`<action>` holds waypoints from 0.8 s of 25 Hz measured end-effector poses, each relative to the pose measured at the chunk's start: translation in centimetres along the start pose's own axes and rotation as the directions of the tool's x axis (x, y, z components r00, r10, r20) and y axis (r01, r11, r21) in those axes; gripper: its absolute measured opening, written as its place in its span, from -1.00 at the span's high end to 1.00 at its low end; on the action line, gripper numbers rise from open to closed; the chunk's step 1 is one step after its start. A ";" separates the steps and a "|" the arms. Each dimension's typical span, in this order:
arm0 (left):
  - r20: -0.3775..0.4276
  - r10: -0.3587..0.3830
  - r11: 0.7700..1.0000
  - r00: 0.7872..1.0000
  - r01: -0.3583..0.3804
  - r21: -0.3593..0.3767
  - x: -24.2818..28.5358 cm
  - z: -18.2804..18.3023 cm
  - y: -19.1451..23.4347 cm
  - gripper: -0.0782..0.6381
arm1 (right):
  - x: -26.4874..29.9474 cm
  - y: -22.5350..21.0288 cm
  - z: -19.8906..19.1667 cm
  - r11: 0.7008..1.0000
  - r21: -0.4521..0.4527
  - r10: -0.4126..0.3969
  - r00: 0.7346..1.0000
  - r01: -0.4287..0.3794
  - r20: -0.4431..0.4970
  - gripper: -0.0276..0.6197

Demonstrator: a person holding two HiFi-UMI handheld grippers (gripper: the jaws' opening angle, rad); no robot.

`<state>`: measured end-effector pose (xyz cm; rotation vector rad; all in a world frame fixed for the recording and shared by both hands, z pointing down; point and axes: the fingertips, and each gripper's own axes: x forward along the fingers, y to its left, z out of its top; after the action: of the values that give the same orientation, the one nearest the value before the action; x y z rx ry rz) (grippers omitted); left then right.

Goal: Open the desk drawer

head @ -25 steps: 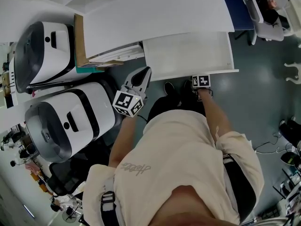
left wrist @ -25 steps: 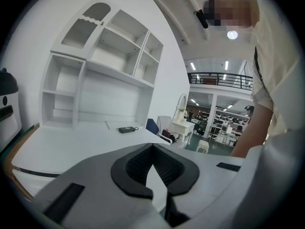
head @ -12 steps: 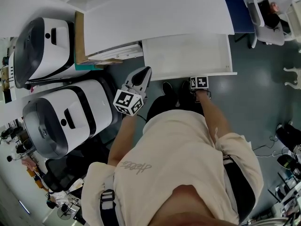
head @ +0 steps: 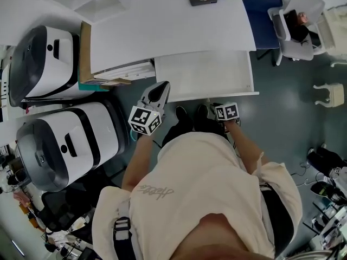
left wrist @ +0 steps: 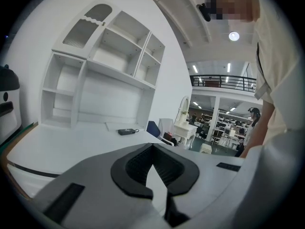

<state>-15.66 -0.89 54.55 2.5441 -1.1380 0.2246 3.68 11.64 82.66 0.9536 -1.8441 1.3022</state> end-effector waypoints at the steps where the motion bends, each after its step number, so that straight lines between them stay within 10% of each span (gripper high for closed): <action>1: 0.004 0.000 1.000 1.000 0.000 0.006 0.1 0.1 -0.1 0.78 | -0.6 0.1 0.2 1.000 0.002 0.004 1.000 -0.004 0.011 0.66; 20: 0.038 0.060 0.996 0.997 -0.062 0.056 -1.6 1.9 1.1 0.78 | -13.8 12.3 12.0 0.931 -0.351 0.214 0.930 -0.101 0.300 0.93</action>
<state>-17.52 -1.20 52.62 2.5750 -1.2418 0.2301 -1.26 5.51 62.10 0.8938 -2.3562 0.9125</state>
